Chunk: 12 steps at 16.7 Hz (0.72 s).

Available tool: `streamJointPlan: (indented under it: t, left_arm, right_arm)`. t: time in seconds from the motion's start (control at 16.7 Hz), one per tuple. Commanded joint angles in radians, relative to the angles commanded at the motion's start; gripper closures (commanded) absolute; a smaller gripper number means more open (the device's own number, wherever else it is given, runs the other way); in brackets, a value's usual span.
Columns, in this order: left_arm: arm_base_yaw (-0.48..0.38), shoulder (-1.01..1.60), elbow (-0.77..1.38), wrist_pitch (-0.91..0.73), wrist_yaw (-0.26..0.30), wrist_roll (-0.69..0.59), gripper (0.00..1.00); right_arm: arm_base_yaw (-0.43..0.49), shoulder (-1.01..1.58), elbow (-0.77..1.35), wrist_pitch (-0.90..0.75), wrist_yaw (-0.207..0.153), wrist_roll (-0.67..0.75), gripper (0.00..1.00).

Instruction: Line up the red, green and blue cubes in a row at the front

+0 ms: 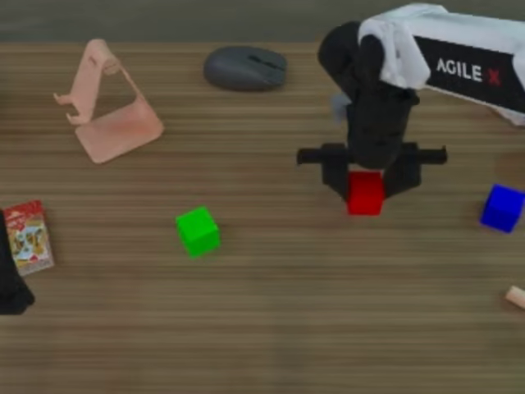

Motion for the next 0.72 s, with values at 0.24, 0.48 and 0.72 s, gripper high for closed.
streamJointPlan:
  t: [0.24, 0.48, 0.72]
  left_arm:
    - [0.0, 0.0, 0.0, 0.0, 0.0, 0.0, 0.0]
    - [0.0, 0.0, 0.0, 0.0, 0.0, 0.0, 0.0]
    - [0.0, 0.0, 0.0, 0.0, 0.0, 0.0, 0.0]
  right_arm:
    - [0.005, -0.04, 0.07, -0.106, -0.001, -0.003, 1.0]
    - [0.002, -0.038, 0.07, -0.105, -0.001, 0.001, 1.0]
    - [0.105, -0.038, 0.08, -0.121, 0.001, 0.101, 1.0]
